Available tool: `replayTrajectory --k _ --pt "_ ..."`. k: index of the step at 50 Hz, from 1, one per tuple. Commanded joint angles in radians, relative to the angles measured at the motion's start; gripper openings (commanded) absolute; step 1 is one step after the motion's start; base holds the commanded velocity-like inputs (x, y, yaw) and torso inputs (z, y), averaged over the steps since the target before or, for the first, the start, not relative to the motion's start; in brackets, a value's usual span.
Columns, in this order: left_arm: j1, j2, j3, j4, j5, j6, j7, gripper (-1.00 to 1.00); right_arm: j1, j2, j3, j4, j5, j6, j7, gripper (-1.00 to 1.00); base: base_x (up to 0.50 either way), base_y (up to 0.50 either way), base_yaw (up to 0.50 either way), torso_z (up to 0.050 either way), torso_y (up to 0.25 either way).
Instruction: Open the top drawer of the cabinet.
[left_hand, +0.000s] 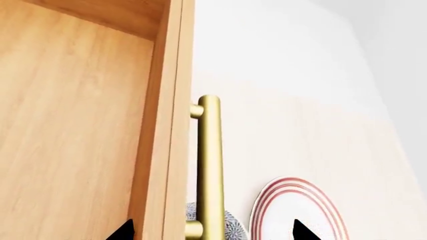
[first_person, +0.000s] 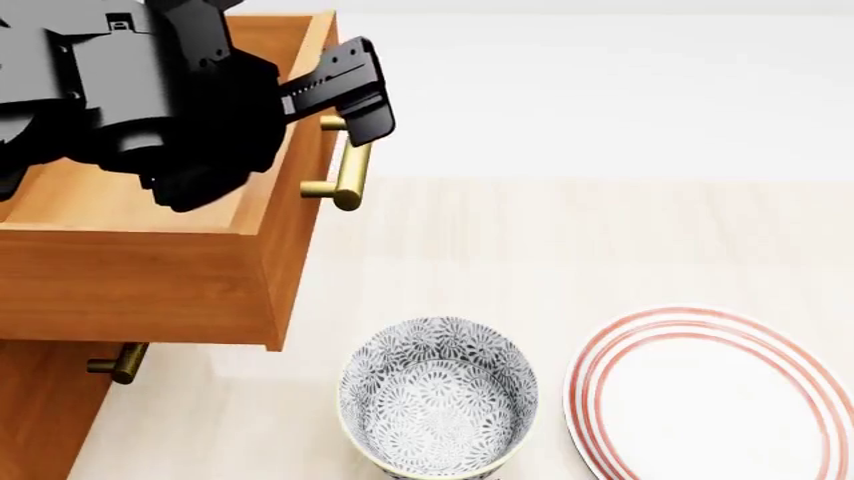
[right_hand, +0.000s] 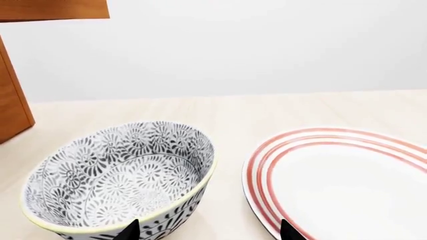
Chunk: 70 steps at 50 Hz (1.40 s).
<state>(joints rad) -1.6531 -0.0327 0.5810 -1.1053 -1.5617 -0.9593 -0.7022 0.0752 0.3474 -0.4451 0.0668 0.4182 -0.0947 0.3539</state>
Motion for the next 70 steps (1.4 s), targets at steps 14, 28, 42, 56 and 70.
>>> replayTrajectory --k 14,28,42,56,70 --pt "0.020 0.028 0.108 0.162 -0.308 0.075 -0.056 1.00 0.003 -0.018 0.020 0.003 -0.008 -0.001 -0.021 1.00 0.00 0.00 0.00 0.000 0.001" --pt "0.097 -0.085 0.112 0.647 -0.297 0.134 -0.191 1.00 0.000 -0.018 0.013 0.005 -0.005 0.000 -0.023 1.00 0.00 0.00 0.00 0.000 0.002" --pt "0.150 -0.153 0.081 1.009 -0.344 0.137 -0.329 1.00 -0.002 -0.015 0.008 0.001 0.003 0.008 -0.024 1.00 0.00 0.00 0.00 0.000 0.003" --pt "0.254 -0.247 0.110 1.268 -0.229 0.138 -0.356 1.00 -0.001 -0.014 0.003 0.003 0.004 0.010 -0.023 1.00 0.00 0.00 0.00 0.000 0.000" --pt "0.295 -0.317 0.165 1.570 0.002 0.124 -0.400 1.00 0.004 -0.012 0.004 0.003 0.007 0.011 -0.018 1.00 0.00 0.00 0.00 0.000 0.000"
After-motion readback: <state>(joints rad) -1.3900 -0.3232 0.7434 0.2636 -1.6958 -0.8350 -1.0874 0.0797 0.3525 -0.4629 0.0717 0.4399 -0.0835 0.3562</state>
